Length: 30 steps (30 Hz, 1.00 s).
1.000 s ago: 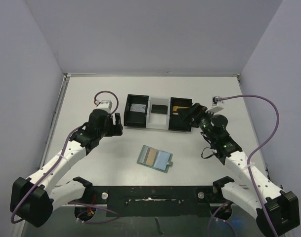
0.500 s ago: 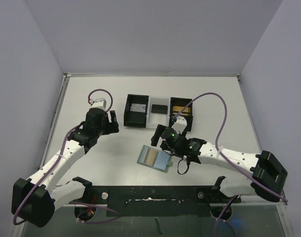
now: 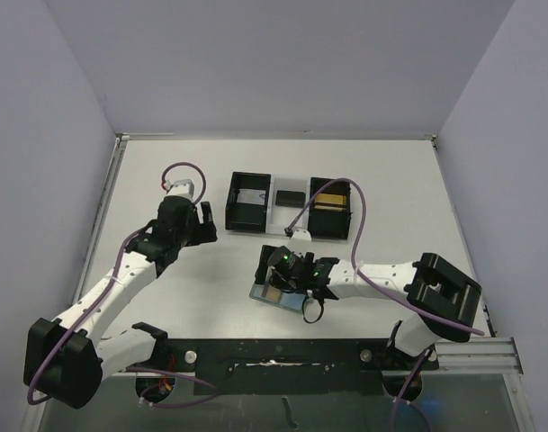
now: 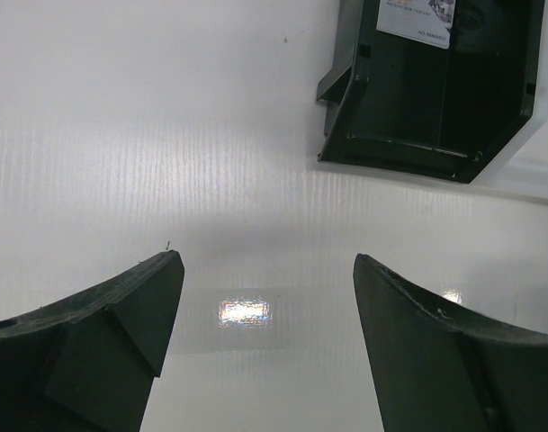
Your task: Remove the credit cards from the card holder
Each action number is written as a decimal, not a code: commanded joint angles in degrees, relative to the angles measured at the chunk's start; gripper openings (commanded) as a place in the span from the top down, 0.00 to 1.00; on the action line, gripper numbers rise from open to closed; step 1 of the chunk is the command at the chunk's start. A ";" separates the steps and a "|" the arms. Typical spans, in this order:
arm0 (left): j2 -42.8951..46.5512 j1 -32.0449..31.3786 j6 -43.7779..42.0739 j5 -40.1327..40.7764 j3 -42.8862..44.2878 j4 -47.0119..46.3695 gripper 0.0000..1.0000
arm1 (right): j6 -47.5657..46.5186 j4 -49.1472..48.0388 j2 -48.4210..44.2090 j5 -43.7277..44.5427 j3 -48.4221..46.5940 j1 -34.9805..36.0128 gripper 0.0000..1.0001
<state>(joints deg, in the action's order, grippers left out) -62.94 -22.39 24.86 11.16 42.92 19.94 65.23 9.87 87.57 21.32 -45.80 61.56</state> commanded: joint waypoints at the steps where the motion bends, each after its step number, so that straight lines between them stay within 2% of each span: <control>1: -0.58 0.59 0.19 -2.16 3.22 -2.77 0.23 | 2.32 -4.07 0.85 -2.76 0.66 0.22 0.02; 5: -1.03 0.46 0.12 -6.77 1.51 -4.37 0.23 | 0.99 -1.13 2.15 -4.13 1.60 -2.02 0.02; 9: -4.27 0.14 1.80 -21.89 1.31 -6.81 0.27 | -3.74 1.70 2.16 -4.30 3.22 -5.95 0.03; 12: -5.15 -1.43 6.94 -30.62 -2.60 -14.31 0.30 | -8.32 1.96 0.96 -6.04 4.47 -8.64 0.05; 15: -6.41 -4.12 9.54 -30.70 -4.90 -17.77 0.31 | -11.48 4.13 -0.60 -3.64 4.62 -9.52 0.08; 19: -8.85 -8.34 10.48 -28.49 -5.03 -18.19 0.32 | -15.79 5.03 -1.65 -5.07 4.11 -11.30 0.09; 23: -11.80 -11.21 13.51 -29.49 -9.51 -23.56 0.33 | -17.57 6.57 -3.81 -4.97 1.95 -11.38 0.10; 26: -14.27 -11.82 15.05 -31.12 -10.56 -29.04 0.33 | -15.22 8.36 -7.33 -4.56 0.87 -10.60 0.10; 30: -18.17 -12.33 14.57 -32.91 -8.77 -31.30 0.36 | -7.45 7.21 -12.16 -7.09 3.50 -8.61 0.12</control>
<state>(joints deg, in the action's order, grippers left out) -78.70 -34.15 38.57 -18.74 31.99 -2.50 51.59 17.63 81.34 15.35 -42.63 51.09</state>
